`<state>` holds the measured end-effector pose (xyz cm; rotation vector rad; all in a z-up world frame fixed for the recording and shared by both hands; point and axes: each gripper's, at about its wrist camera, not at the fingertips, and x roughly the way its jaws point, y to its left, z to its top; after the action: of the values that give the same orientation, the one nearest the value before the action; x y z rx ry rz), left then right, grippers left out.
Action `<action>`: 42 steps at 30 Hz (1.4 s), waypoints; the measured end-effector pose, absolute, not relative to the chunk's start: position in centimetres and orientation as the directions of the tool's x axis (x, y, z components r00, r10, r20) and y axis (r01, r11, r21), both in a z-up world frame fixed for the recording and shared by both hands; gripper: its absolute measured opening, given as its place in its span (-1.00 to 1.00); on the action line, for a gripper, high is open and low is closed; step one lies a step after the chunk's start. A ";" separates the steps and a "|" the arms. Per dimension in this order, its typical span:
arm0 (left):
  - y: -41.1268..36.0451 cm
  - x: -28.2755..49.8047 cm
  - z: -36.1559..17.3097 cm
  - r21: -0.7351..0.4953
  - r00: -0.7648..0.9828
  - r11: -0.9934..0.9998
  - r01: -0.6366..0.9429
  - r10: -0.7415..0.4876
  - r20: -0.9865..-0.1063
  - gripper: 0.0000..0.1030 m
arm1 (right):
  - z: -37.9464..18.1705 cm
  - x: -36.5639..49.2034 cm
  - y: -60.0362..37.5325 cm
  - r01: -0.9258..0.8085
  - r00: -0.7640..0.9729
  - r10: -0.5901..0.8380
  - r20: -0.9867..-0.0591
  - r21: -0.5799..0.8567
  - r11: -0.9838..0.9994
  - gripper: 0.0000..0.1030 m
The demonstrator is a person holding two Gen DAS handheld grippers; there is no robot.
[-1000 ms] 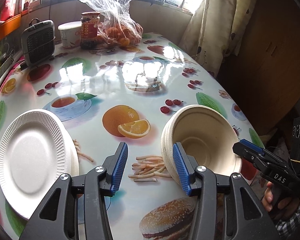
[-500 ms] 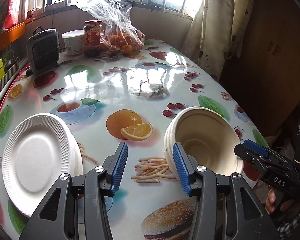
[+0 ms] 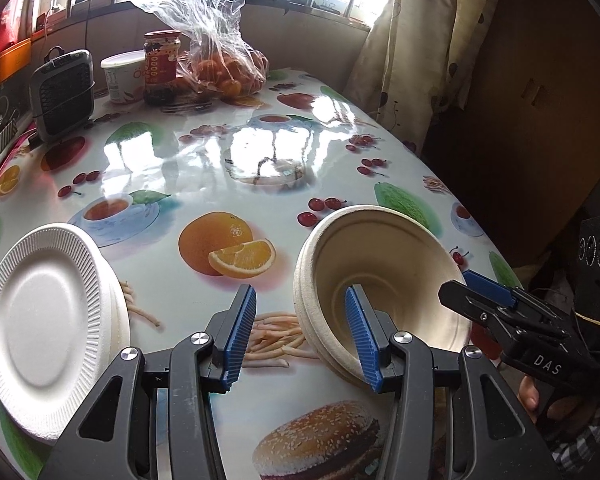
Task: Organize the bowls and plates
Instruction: 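Close the left gripper on the stacked brown bowls' rim while the right gripper grips the opposite rim, then lift the brown bowl stack and carry it toward the white plate stack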
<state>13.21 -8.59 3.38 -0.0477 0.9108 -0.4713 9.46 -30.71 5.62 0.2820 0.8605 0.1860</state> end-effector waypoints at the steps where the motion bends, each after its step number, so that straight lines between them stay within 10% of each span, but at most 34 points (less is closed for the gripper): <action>1: -8.7 13.3 3.3 -0.237 0.515 0.897 0.372 -0.412 -0.752 -0.12 | 5.6 9.5 -30.7 -0.049 0.637 0.278 -0.719 0.322 0.945 0.02; 18: -9.7 13.3 2.9 -0.233 0.487 0.890 0.392 -0.416 -0.768 -0.54 | 5.5 9.9 -30.8 -0.066 0.629 0.320 -0.708 0.362 0.930 -0.62; 42: -9.2 13.7 3.2 -0.257 0.488 0.893 0.368 -0.421 -0.764 -0.57 | 5.8 10.0 -30.7 -0.048 0.626 0.337 -0.703 0.397 0.916 -0.62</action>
<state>13.68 -9.22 3.19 -0.0615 0.9459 -0.4801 10.04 -30.75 5.77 0.3599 0.8709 0.2264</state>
